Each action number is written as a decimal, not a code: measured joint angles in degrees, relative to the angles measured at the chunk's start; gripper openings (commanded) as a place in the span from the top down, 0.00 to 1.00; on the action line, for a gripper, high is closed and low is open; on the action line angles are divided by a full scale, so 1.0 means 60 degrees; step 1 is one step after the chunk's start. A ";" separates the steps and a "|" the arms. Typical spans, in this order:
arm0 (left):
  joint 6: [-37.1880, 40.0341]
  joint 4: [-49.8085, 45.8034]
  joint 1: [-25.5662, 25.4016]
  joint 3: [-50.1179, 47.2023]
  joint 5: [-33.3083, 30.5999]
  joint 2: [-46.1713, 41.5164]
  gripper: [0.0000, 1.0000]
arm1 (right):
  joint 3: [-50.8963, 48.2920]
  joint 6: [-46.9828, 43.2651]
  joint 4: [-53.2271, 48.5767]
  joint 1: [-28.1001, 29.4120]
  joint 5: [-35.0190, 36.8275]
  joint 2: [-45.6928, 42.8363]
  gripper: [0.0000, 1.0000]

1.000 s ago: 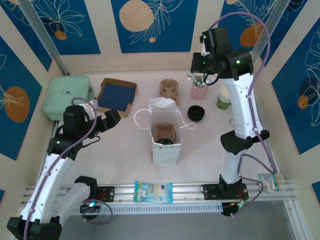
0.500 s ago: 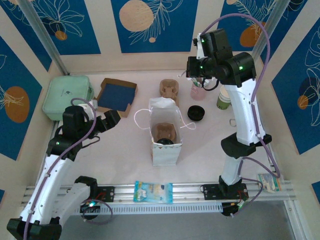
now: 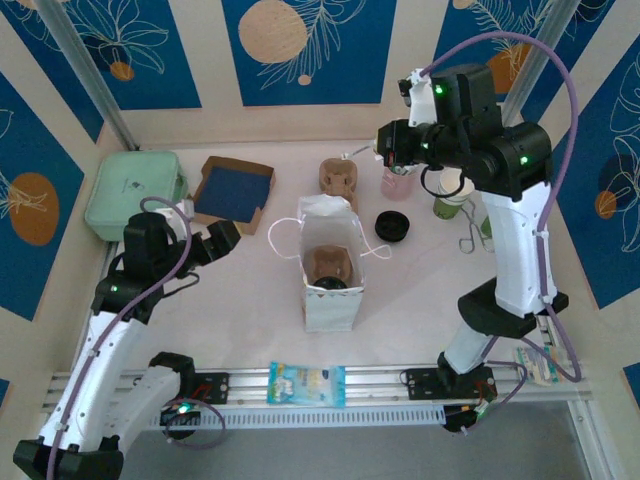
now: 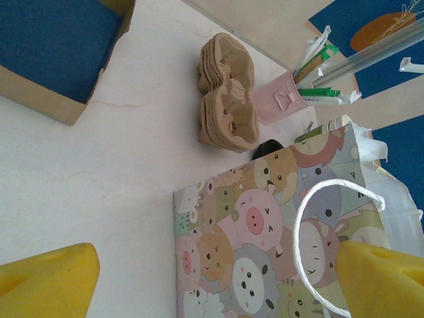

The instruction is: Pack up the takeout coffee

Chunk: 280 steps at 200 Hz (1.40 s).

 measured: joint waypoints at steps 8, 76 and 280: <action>0.0000 0.0000 0.0000 0.0000 0.0000 -0.0018 0.08 | -0.0182 -0.0004 0.0080 0.0000 -0.0106 -0.0135 1.00; 0.0000 0.0000 0.0000 -0.0004 0.0022 -0.0069 0.08 | -0.1260 0.0066 0.0350 0.0193 -0.1118 -0.0885 1.00; -0.0069 0.0007 0.0000 -0.0040 0.0029 -0.0062 0.09 | -0.4127 0.0066 0.0922 0.0627 -0.2215 -0.2073 1.00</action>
